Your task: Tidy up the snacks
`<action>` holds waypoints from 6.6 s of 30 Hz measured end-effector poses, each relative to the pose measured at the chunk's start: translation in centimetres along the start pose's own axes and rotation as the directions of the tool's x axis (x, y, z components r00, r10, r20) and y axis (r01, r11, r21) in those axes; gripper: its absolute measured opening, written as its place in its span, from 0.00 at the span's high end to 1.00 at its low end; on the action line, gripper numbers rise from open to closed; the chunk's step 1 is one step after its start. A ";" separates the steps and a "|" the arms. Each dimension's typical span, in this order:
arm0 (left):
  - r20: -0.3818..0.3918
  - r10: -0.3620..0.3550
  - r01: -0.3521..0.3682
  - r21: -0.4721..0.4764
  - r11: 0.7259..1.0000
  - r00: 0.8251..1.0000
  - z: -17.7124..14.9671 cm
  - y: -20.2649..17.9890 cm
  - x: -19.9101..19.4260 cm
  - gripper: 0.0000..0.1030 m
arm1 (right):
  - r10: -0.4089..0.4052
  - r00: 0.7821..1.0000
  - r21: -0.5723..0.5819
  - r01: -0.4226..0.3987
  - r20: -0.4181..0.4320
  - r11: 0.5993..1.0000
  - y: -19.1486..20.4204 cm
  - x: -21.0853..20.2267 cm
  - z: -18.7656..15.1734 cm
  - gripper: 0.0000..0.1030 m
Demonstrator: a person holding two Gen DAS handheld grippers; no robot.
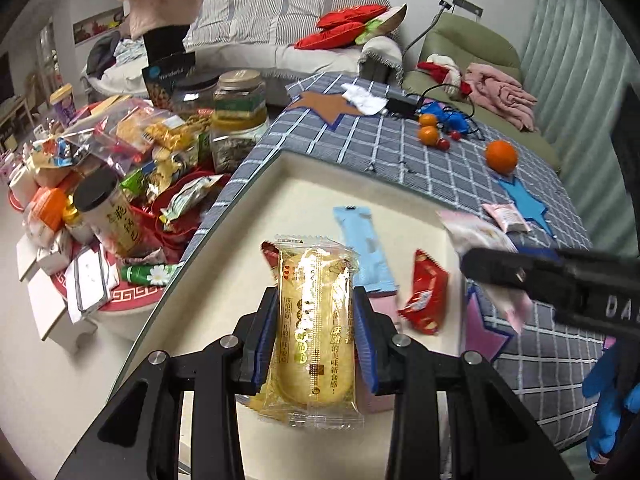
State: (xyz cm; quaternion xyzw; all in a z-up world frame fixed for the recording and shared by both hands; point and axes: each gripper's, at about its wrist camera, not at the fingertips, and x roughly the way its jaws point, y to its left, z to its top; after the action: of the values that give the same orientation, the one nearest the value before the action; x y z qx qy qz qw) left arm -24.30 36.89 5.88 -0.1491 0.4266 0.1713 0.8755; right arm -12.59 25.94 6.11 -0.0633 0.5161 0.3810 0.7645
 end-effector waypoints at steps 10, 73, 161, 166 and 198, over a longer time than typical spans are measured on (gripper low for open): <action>-0.028 -0.020 0.021 0.018 1.000 0.999 -0.3 -0.3 1.1 0.44 | -0.035 0.999 0.022 0.036 -0.011 0.999 -0.8 2.0 2.4 0.15; -0.096 -0.132 0.163 0.535 0.829 0.987 -4.8 -22.2 -0.6 0.22 | -0.509 0.861 0.276 0.493 -0.016 0.825 -18.0 -8.7 -16.3 0.13; -0.060 -0.113 0.126 0.337 0.933 0.992 -5.6 -22.9 7.5 0.00 | -0.478 0.875 0.189 0.458 0.078 0.869 -20.8 -7.3 -16.0 0.00; -0.060 -0.113 0.127 0.337 0.933 0.992 -5.6 -22.9 7.5 0.00 | -0.478 0.875 0.189 0.458 0.078 0.869 -20.8 -7.3 -16.0 0.00; -0.070 -0.105 0.123 0.341 0.932 0.992 -5.5 -22.9 7.5 0.00 | -0.472 0.881 0.192 0.463 0.006 0.865 -21.1 -7.3 -15.1 0.00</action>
State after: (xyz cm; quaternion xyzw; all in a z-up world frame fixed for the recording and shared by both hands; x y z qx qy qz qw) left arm -14.04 15.40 -0.71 -0.0223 0.4626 0.0393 0.8854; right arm -11.43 0.01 -1.00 -0.1052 0.4983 0.1364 0.8497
